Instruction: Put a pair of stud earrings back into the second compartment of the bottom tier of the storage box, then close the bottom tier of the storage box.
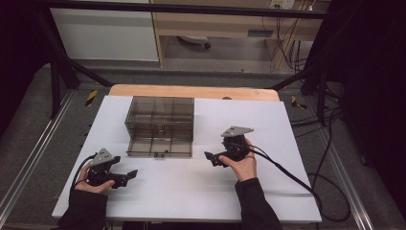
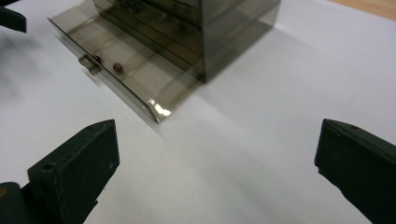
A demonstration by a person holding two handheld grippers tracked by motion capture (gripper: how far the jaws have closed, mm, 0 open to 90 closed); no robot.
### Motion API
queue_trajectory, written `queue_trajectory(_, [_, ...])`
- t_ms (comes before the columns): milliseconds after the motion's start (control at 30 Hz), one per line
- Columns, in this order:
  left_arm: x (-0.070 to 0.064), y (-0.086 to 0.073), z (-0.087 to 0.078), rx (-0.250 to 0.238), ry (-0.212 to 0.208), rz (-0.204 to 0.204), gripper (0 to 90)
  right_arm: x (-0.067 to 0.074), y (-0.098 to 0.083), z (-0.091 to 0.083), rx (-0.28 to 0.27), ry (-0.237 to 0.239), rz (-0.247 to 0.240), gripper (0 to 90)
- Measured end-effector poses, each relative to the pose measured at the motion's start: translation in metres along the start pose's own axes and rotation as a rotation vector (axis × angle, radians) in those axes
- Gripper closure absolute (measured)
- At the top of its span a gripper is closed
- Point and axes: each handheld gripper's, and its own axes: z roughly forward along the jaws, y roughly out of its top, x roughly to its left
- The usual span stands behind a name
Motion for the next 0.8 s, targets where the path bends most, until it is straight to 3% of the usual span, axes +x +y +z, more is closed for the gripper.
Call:
queue_trajectory(233, [-0.001,0.000,0.001,0.001,-0.003,-0.003,6.8,-0.025,-0.030,-0.020,-0.007,-0.021,0.058,0.4])
queue_trajectory(467, [-0.001,0.000,0.002,0.005,-0.004,-0.002,6.8,-0.044,-0.055,-0.037,-0.018,-0.031,0.076,0.4])
queue_trajectory(667, [-0.003,0.001,0.003,0.017,-0.005,0.010,7.2,-0.055,-0.073,-0.050,-0.021,-0.030,0.109,0.4])
queue_trajectory(800, [-0.004,0.002,0.003,0.016,-0.007,0.016,8.9,-0.058,-0.080,-0.055,-0.016,-0.031,0.107,0.4])
